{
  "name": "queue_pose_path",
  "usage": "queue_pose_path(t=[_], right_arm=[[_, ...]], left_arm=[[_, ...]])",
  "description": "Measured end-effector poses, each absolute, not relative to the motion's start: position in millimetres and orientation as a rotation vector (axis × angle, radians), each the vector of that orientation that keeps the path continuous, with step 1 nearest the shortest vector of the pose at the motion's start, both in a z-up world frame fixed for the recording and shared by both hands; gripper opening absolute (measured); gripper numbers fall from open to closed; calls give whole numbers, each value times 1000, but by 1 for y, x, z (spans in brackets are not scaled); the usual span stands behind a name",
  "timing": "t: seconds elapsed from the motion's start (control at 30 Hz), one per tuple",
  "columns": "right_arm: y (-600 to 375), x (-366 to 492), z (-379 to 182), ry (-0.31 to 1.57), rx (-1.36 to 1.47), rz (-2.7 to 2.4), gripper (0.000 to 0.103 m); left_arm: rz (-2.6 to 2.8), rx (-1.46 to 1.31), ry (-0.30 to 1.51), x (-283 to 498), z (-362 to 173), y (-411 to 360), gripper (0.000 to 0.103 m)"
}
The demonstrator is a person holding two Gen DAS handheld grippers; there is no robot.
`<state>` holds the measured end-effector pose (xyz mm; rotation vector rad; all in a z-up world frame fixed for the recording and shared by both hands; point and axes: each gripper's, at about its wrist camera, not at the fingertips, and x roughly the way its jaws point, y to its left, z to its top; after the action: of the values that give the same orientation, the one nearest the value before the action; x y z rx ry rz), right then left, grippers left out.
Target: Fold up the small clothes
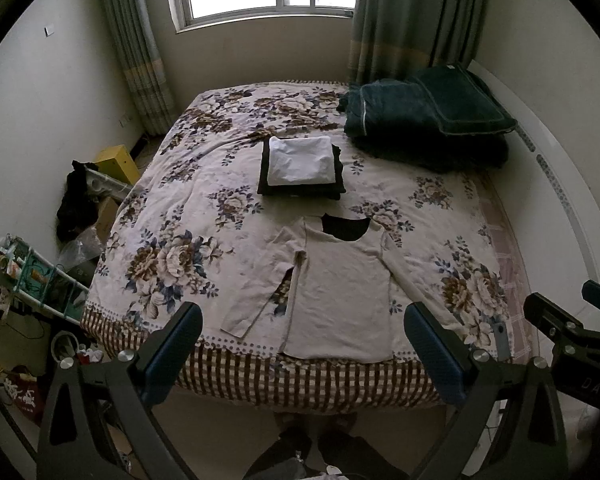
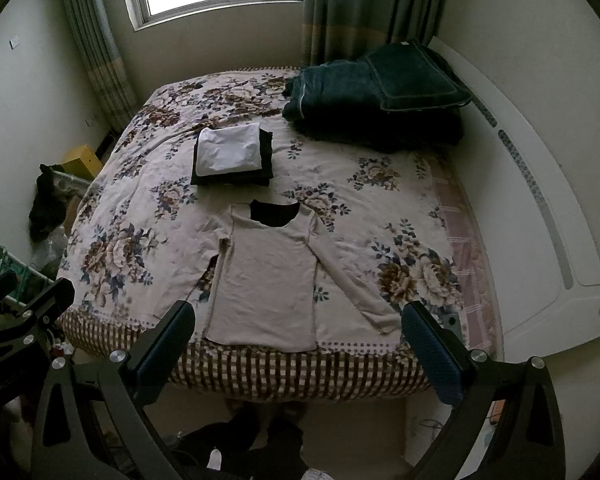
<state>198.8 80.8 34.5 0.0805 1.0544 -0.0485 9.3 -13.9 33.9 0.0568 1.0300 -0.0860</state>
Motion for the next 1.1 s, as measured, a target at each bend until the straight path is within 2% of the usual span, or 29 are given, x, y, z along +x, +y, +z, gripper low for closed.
queue_pose_path(t=[0.43,0.57,0.8,1.1], right_arm=[[99,204,42,1060,118,-54,103],[87,221,15,1071,207,-67,103],[-5,257,-106,1158,471,-261,103],[-192,267,-336,1270,850,-485,103]], left_arm=[[-87,63,1025,17,32,-9,103],[-44,98,980,41,6,-2,103],[18,151,1026,102,-107,0,103],[148,182,1203,157,-254,-44,103]])
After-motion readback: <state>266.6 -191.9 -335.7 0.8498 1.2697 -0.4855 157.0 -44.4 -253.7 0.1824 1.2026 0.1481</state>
